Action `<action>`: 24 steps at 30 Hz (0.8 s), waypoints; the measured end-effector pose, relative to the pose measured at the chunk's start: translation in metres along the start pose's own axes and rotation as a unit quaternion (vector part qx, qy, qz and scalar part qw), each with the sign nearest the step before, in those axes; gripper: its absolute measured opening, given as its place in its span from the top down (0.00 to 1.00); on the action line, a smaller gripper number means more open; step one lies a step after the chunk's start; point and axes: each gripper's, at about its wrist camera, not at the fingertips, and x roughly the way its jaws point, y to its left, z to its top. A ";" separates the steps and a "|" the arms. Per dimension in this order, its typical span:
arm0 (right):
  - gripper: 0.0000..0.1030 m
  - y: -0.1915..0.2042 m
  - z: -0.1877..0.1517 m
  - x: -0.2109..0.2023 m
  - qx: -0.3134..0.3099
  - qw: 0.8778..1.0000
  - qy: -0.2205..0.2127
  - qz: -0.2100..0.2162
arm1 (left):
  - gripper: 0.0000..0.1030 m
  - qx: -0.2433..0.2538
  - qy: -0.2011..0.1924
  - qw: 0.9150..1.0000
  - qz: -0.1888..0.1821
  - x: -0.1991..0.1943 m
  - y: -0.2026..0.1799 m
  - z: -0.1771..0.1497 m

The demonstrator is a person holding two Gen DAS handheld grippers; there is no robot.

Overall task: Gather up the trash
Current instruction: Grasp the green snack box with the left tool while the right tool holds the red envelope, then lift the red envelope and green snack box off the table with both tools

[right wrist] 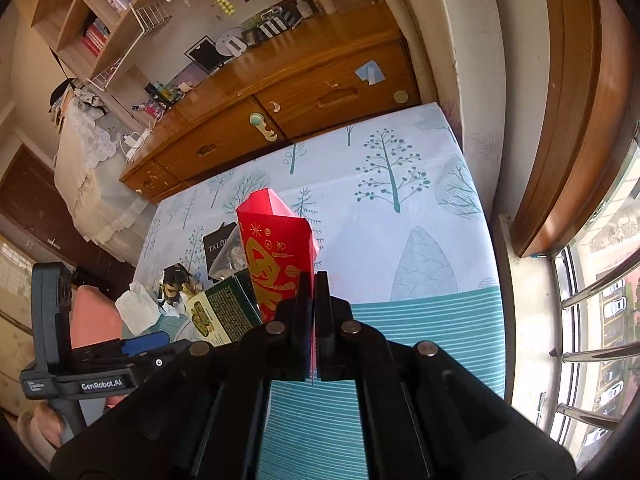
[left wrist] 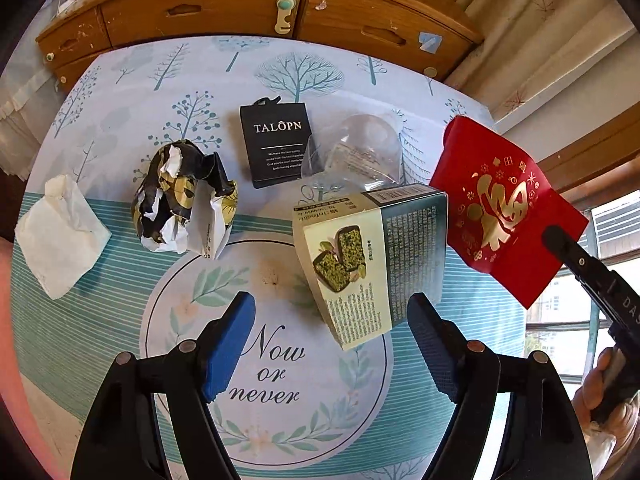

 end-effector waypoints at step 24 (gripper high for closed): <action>1.00 -0.013 -0.029 0.052 -0.010 0.998 0.058 -0.016 | 0.71 -0.014 -0.019 0.993 -0.114 0.026 -0.002 0.011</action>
